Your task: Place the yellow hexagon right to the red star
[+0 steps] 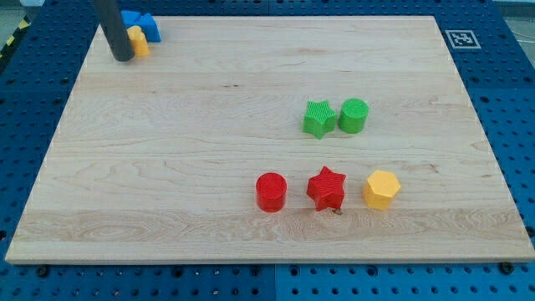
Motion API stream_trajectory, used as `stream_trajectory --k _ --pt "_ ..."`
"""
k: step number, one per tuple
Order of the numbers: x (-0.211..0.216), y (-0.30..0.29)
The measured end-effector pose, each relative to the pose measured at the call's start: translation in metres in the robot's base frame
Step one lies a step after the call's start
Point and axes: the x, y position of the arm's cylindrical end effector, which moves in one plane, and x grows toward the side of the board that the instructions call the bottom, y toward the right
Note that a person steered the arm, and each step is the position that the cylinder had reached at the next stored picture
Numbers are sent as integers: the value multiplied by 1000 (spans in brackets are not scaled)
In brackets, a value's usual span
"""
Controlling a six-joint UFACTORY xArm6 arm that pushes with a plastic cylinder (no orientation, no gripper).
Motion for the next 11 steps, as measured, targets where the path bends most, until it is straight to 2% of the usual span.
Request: stream_trajectory --k 1,2,4,6,7,8,9,11 --pt "20 18" --pt "76 75" --pt "67 243" --pt "156 447" --pt "205 519" --pt "280 514" --pt "313 466" --pt "262 446"
